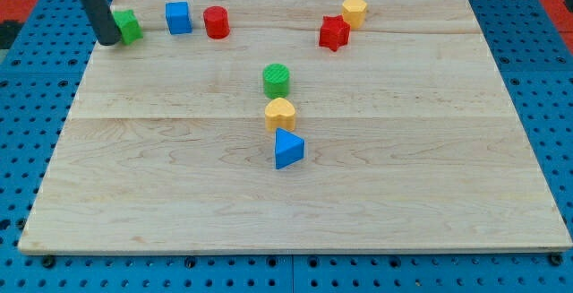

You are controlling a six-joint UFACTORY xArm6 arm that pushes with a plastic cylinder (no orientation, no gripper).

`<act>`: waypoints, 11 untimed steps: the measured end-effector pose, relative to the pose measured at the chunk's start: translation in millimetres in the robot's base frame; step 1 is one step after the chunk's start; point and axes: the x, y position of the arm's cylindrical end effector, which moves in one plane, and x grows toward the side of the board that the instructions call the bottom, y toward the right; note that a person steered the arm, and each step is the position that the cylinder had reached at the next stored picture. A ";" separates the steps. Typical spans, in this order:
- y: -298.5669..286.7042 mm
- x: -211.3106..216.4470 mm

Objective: Place your arm to the top left corner

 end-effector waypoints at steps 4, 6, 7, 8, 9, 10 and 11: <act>34.8 -32.7; 32.4 19.4; -16.7 -25.3; -28.1 -35.7; -29.0 -38.2; -28.0 -65.9; -29.1 -100.8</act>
